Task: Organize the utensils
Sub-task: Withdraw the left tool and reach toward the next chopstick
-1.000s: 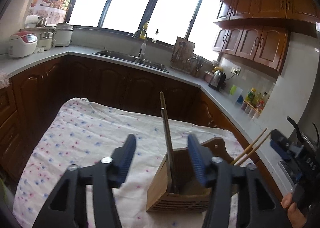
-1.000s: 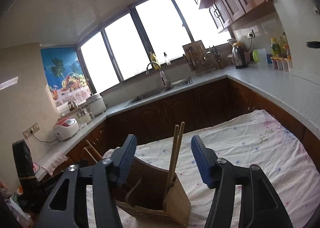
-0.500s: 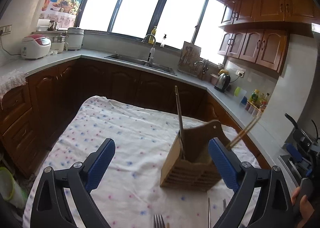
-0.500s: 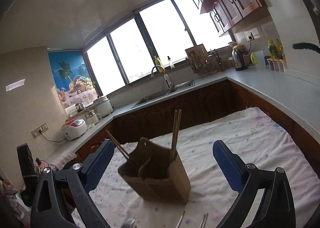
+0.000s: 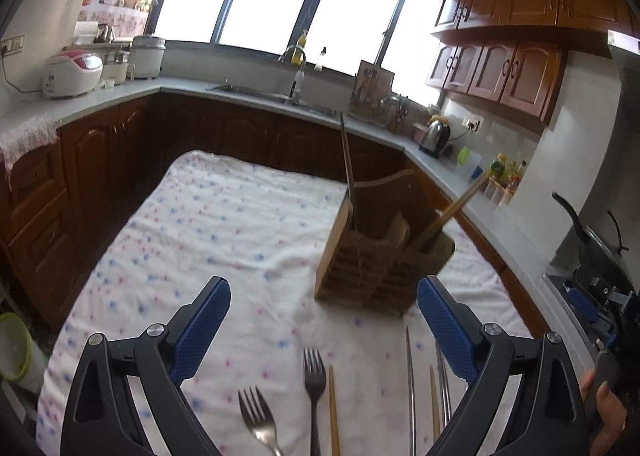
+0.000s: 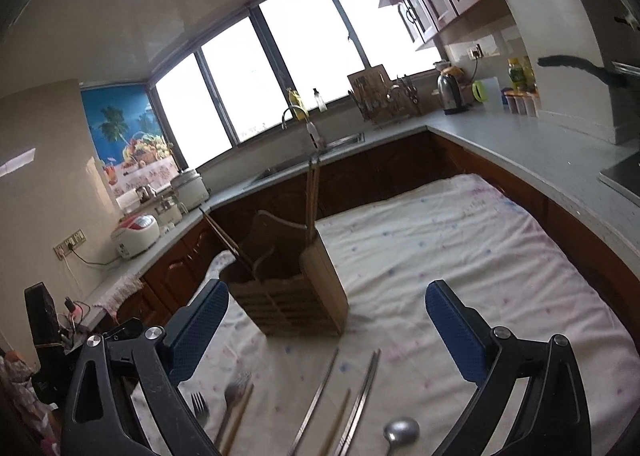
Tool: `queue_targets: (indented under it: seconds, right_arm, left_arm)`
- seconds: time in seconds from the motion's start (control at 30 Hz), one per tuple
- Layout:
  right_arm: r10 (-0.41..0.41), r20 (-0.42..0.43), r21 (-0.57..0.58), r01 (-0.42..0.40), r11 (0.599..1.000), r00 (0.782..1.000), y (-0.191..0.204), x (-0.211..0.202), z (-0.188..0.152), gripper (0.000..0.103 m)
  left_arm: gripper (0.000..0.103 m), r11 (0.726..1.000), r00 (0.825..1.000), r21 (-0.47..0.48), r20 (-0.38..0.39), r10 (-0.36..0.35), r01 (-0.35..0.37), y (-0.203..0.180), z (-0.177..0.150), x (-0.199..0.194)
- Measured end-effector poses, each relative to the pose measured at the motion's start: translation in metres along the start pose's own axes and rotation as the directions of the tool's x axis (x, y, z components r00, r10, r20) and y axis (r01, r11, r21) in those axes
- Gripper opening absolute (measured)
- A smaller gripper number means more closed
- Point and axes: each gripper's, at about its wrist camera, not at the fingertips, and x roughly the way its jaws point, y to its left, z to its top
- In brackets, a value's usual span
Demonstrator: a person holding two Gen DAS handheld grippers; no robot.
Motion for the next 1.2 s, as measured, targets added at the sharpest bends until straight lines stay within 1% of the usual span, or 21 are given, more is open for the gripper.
queue_targets:
  seconds: [0.2,0.4,0.43,0.5,0.53,0.57,0.63,0.67,0.7,0.73,0.77,0.83,0.87,0.93,0.97,1.0,1.07,1.2]
  right_arm:
    - [-0.014,-0.037,0.003,0.015,1.0,0.999,-0.007,-0.005,-0.016,0.1]
    - [-0.041,-0.084,0.004,0.042,0.999,0.996,-0.014,0.002,-0.025,0.099]
    - [-0.048,-0.097,0.001,0.048,0.999,0.994,-0.015,0.005,-0.026,0.097]
    - [-0.054,-0.134,0.002,0.055,0.998,0.989,-0.019,0.013,-0.028,0.088]
    - [-0.062,-0.153,0.002,0.063,0.998,0.986,-0.021,0.018,-0.03,0.078]
    - [-0.075,-0.183,0.002,0.077,0.997,0.98,-0.024,0.026,-0.032,0.073]
    - [-0.095,-0.232,0.002,0.099,0.995,0.968,-0.03,0.04,-0.038,0.049]
    - [-0.101,-0.263,0.006,0.106,0.994,0.96,-0.033,0.048,-0.041,0.04]
    - [-0.101,-0.292,0.006,0.108,0.994,0.951,-0.036,0.056,-0.044,0.037]
    - [-0.101,-0.31,0.006,0.108,0.994,0.946,-0.037,0.061,-0.046,0.031]
    - [-0.098,-0.34,0.006,0.106,0.994,0.935,-0.039,0.071,-0.05,0.028]
    - [-0.09,-0.385,0.005,0.1,0.995,0.919,-0.042,0.085,-0.055,0.025]
    - [-0.084,-0.407,0.007,0.095,0.995,0.909,-0.043,0.093,-0.058,0.024]
    - [-0.075,-0.438,0.005,0.086,0.996,0.896,-0.044,0.105,-0.063,0.024]
    - [-0.076,-0.453,-0.002,0.084,0.996,0.888,-0.043,0.111,-0.065,0.024]
    - [-0.077,-0.467,-0.01,0.082,0.997,0.881,-0.041,0.118,-0.066,0.023]
    - [-0.079,-0.495,-0.025,0.077,0.997,0.865,-0.04,0.129,-0.071,0.022]
    - [-0.109,-0.538,-0.061,0.09,0.994,0.836,-0.042,0.147,-0.08,0.017]
  left_arm:
    - [0.094,1.0,0.999,-0.001,-0.038,-0.004,0.004,-0.004,-0.011,-0.009]
    - [0.093,0.999,0.998,0.039,-0.063,-0.015,0.017,-0.022,-0.016,-0.007]
    - [0.093,0.999,0.998,0.045,-0.068,-0.015,0.018,-0.025,-0.017,-0.004]
    - [0.09,0.998,0.996,0.067,-0.091,-0.015,0.021,-0.033,-0.018,0.002]
    - [0.089,0.997,0.995,0.073,-0.102,-0.014,0.021,-0.036,-0.019,0.006]
    - [0.085,0.996,0.993,0.086,-0.121,-0.016,0.026,-0.04,-0.02,0.011]
    - [0.077,0.994,0.988,0.109,-0.153,-0.016,0.033,-0.048,-0.021,0.021]
    - [0.076,0.992,0.984,0.124,-0.178,-0.012,0.035,-0.054,-0.023,0.028]
    - [0.072,0.991,0.981,0.132,-0.195,-0.011,0.037,-0.057,-0.023,0.034]
    - [0.068,0.989,0.975,0.144,-0.221,-0.011,0.044,-0.063,-0.024,0.043]
    - [0.067,0.987,0.97,0.152,-0.245,-0.012,0.05,-0.067,-0.024,0.051]
    - [0.066,0.985,0.956,0.163,-0.291,-0.014,0.064,-0.075,-0.026,0.068]
    - [0.066,0.982,0.947,0.172,-0.322,-0.016,0.076,-0.08,-0.027,0.079]
    - [0.06,0.978,0.93,0.189,-0.367,-0.014,0.089,-0.089,-0.027,0.096]
    - [0.06,0.974,0.919,0.202,-0.393,-0.011,0.098,-0.094,-0.029,0.105]
    - [0.059,0.972,0.913,0.213,-0.409,-0.007,0.103,-0.099,-0.03,0.112]
    - [0.058,0.967,0.902,0.23,-0.431,0.0,0.11,-0.105,-0.033,0.124]
    - [0.058,0.958,0.883,0.258,-0.469,0.01,0.126,-0.114,-0.038,0.146]
